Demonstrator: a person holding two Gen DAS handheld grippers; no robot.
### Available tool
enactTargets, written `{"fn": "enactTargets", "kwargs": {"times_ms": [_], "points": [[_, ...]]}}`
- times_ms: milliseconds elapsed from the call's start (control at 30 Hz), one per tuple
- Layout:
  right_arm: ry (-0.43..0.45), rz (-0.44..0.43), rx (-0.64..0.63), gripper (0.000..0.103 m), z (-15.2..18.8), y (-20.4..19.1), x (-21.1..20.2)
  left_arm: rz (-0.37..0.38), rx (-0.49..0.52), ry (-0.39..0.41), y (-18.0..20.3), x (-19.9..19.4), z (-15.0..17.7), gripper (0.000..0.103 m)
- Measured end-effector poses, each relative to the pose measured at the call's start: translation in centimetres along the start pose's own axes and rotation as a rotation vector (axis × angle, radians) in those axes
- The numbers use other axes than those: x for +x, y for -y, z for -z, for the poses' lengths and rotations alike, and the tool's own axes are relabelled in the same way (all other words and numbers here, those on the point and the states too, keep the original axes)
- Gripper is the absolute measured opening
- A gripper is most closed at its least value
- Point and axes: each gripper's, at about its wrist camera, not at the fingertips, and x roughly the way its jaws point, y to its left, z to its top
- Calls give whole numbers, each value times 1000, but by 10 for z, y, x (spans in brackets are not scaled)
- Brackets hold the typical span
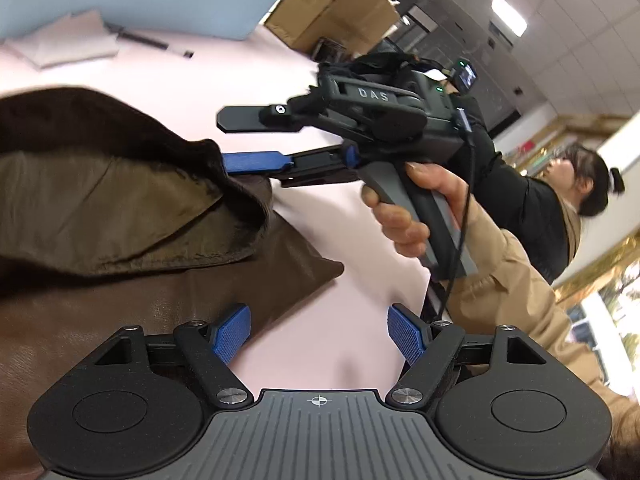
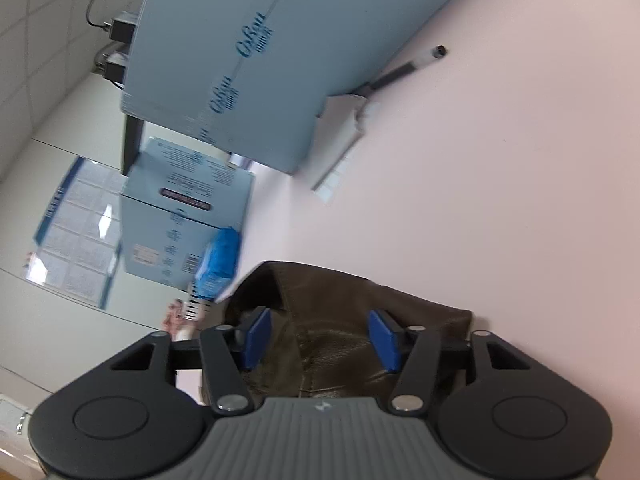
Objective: Fold clothes
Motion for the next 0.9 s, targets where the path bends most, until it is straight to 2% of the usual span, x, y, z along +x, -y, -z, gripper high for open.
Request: {"fn": "enactTargets", "kwargs": {"times_ms": [200, 267, 300, 367, 500, 533, 667, 800, 900], "points": [[68, 299, -194, 54, 9, -37, -4, 16, -21, 5, -8, 12, -5, 77], [103, 477, -307, 61, 18, -54, -1, 27, -27, 7, -11, 14, -6, 77], [104, 521, -329, 66, 21, -56, 1, 34, -25, 7, -12, 15, -6, 77], [84, 588, -332, 66, 29, -54, 8, 44, -22, 7, -14, 17, -5, 77], [74, 610, -313, 76, 35, -57, 12, 62, -28, 8, -18, 17, -1, 77], [53, 611, -294, 77, 34, -58, 12, 66, -29, 8, -18, 17, 0, 77], [22, 668, -364, 75, 40, -65, 24, 75, -37, 19, -20, 16, 1, 77], [62, 606, -371, 43, 43, -62, 12, 63, -36, 48, -16, 17, 5, 78], [114, 475, -308, 36, 44, -45, -9, 42, 0, 67, -7, 16, 11, 79]]}}
